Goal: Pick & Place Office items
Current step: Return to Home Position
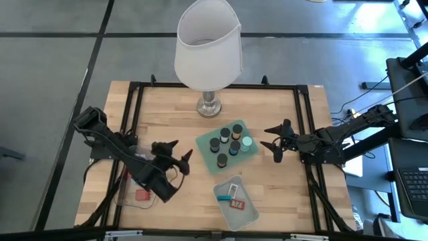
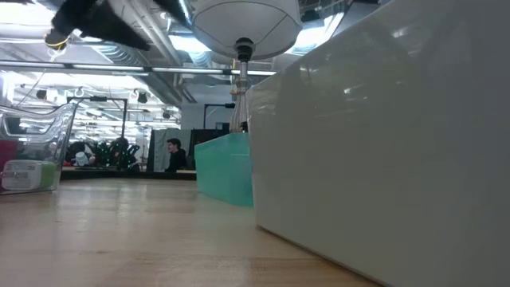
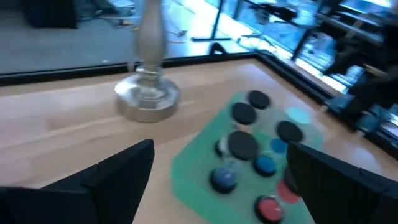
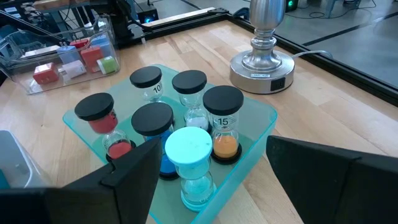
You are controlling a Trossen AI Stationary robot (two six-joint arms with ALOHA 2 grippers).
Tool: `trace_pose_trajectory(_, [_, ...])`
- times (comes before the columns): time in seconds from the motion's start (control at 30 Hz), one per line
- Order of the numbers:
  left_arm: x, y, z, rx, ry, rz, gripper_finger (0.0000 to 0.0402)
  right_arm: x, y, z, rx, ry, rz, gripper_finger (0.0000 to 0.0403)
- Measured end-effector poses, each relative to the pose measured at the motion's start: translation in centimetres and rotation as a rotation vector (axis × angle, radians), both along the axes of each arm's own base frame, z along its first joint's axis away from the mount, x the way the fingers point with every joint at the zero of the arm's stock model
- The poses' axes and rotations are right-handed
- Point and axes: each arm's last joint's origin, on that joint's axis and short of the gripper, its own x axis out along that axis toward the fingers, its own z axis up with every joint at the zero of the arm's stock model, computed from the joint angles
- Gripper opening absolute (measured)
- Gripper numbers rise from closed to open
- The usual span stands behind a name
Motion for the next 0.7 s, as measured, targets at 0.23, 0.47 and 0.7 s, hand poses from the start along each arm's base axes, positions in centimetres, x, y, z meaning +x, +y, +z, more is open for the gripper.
trace_pose_trajectory(0.23, [2.5, -0.3, 0.5, 0.043, 0.02, -0.076, 0.0363, 0.0, 0.0, 0.0, 0.0, 0.0, 0.0, 0.0291])
trace_pose_trajectory(0.47, [5.5, -0.3, 1.6, 0.086, 0.104, -0.249, 0.0363, 0.0, 0.0, 0.0, 0.0, 0.0, 0.0, 0.029])
trace_pose_trajectory(0.7, [7.6, -0.3, 3.1, 0.235, 0.194, -0.507, 0.0364, 0.0, 0.0, 0.0, 0.0, 0.0, 0.0, 0.029])
